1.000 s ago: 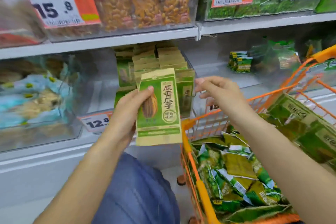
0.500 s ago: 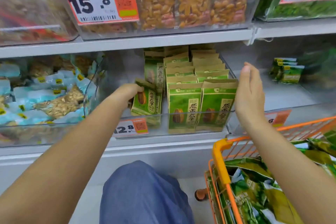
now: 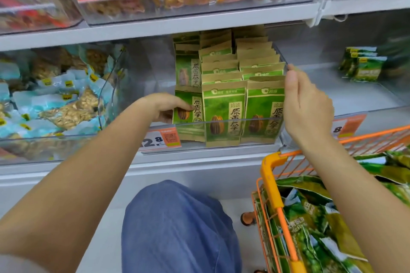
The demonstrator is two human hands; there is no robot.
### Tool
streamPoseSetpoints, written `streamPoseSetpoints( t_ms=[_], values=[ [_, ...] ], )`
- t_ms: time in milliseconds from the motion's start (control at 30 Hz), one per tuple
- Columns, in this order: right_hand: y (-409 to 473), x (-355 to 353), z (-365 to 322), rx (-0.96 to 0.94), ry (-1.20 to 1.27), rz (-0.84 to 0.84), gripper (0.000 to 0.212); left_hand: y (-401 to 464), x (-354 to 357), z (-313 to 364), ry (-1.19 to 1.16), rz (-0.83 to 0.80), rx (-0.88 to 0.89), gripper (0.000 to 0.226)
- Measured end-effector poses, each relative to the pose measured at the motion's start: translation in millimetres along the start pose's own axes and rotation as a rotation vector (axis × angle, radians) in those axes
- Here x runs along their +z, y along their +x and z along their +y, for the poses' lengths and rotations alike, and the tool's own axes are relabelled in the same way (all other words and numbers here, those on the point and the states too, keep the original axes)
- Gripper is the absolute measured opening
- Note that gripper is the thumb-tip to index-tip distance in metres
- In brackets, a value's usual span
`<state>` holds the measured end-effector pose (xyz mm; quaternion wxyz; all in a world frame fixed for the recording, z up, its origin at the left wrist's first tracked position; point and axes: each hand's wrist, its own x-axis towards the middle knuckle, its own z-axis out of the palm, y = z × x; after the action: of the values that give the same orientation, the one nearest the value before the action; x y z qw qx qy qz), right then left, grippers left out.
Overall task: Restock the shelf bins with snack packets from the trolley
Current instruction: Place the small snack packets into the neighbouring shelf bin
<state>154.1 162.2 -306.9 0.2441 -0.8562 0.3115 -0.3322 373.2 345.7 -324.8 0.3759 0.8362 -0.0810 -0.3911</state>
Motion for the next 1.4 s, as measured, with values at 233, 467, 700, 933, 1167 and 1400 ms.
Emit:
streamPoseSetpoints(
  t_ms=[233,467,700,933,1167,1400],
  values=[
    [0.4,-0.3,5.6,0.052,0.058,-0.007,0.064,1.2,-8.8,0.8,-0.146,0.029,-0.050,0.011],
    [1.1,0.7,8.4,0.050,0.053,-0.011,0.067,16.1,-8.9,23.2,-0.265,0.087,0.110,0.013],
    [0.6,0.3,8.5,0.052,0.068,-0.011,0.065,21.5,-7.1,18.7,-0.377,0.019,0.205,0.023],
    [1.1,1.2,10.6,0.041,0.065,-0.009,0.064,28.8,-4.8,36.8,-0.297,0.473,0.422,0.055],
    [0.8,1.2,10.0,0.040,0.070,-0.014,0.063,44.5,11.5,44.3,-0.163,0.678,0.412,0.069],
    [0.2,0.0,10.0,0.047,0.092,-0.018,0.062,54.8,8.4,37.2,0.131,0.675,0.327,0.040]
  ],
)
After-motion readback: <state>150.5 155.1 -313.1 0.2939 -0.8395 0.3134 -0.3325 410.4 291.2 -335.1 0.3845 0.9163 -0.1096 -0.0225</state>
